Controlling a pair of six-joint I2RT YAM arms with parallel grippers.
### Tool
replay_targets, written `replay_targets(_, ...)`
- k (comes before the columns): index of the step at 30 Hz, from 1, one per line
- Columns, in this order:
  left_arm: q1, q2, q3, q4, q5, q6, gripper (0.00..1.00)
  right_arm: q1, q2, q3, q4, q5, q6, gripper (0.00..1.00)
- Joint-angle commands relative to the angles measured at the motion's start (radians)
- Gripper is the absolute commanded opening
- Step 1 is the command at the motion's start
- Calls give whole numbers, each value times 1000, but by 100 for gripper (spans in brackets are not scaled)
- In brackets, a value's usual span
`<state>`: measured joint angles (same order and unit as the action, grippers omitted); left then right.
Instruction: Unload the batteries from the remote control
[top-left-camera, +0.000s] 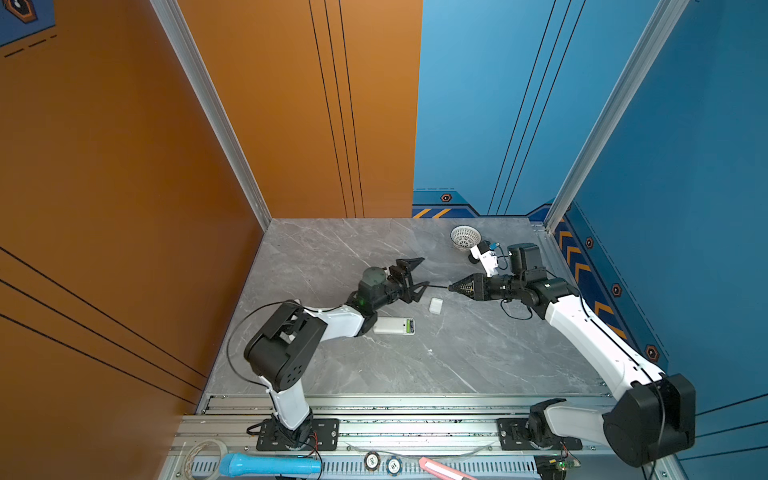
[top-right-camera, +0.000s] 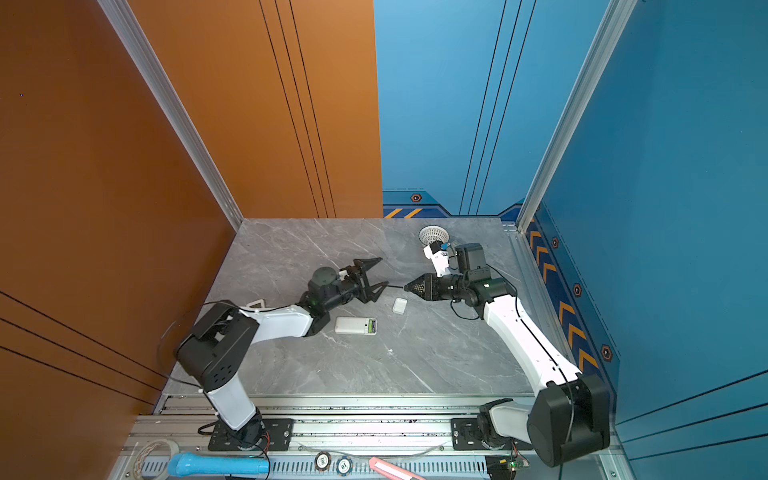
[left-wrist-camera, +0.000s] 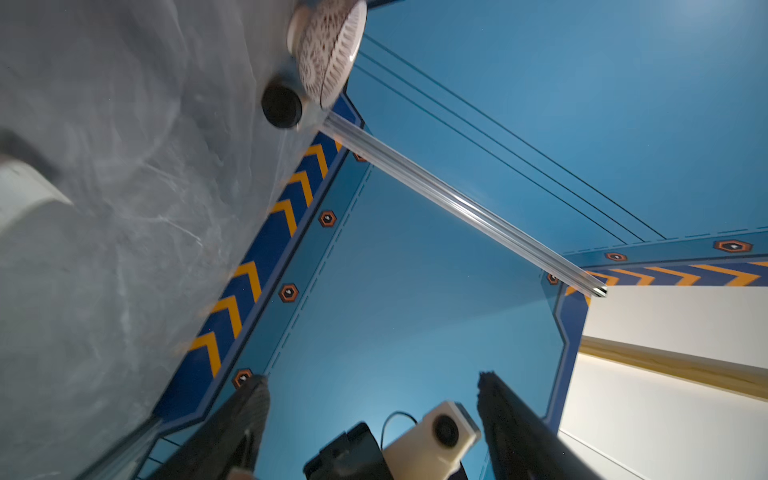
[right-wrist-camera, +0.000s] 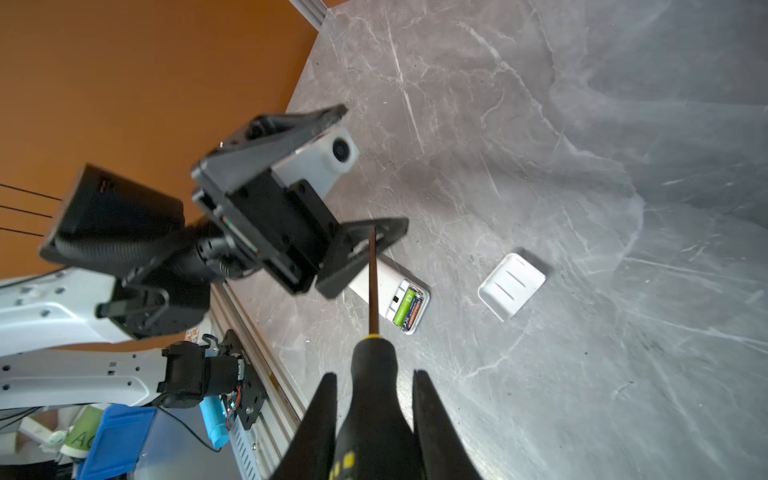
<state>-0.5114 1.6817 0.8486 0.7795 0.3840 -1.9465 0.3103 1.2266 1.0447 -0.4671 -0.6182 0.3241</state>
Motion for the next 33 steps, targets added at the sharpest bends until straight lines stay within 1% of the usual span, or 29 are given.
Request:
replay_targets(1, 116, -153, 152, -576, 155, 455, 98, 73, -108, 41, -176, 357, 156, 0)
replay_targets(3, 161, -188, 279, -931, 120, 737, 98, 115, -156, 51, -243, 487, 221, 0)
replay_targets(4, 182, -193, 343, -1111, 81, 863, 98, 134, -181, 51, -267, 526, 255, 0)
replay_targets(6, 215, -195, 418, -1293, 25, 1071, 98, 174, -210, 61, -320, 599, 294, 0)
replay_targets(8, 234, -194, 467, -1390, -16, 1269, 98, 213, -212, 75, -376, 636, 323, 0)
replay_targets(10, 226, -186, 514, -1487, -84, 1505, 98, 269, -194, 95, -409, 648, 330, 0)
replay_targets(11, 219, -177, 536, -1536, -113, 1600, 98, 292, -180, 110, -431, 660, 331, 0)
replay_targets(13, 200, -142, 570, -1630, -149, 1824, 100, 320, -139, 150, -485, 665, 336, 0)
replay_targets(15, 170, -98, 583, -1707, -209, 2004, 100, 333, -116, 173, -505, 650, 346, 0)
replay_targets(16, 150, -78, 581, -1737, -211, 2113, 99, 338, -108, 178, -503, 636, 351, 0)
replay_targets(19, 78, -60, 516, -1742, -250, 2385, 100, 353, -89, 176, -497, 632, 348, 0)
replay_targets(21, 48, -31, 500, -1725, -264, 2491, 100, 357, -80, 164, -485, 618, 352, 0)
replay_targets(24, 28, 34, 488, -1684, -210, 2563, 98, 370, -79, 140, -443, 599, 371, 0)
replay_targets(26, -9, 70, 449, -1623, -277, 2628, 98, 379, -73, 136, -429, 594, 375, 0)
replay_targets(27, -21, 90, 436, -1597, -318, 2644, 98, 383, -68, 139, -428, 596, 377, 0)
replay_targets(28, -23, 105, 437, -1588, -323, 2650, 98, 383, -63, 142, -429, 595, 377, 0)
replay_targets(31, -18, 121, 421, -1552, -288, 2661, 98, 383, -60, 140, -416, 588, 381, 0)
replay_targets(33, -30, 122, 382, -1521, -305, 2688, 98, 383, -58, 129, -405, 582, 389, 0)
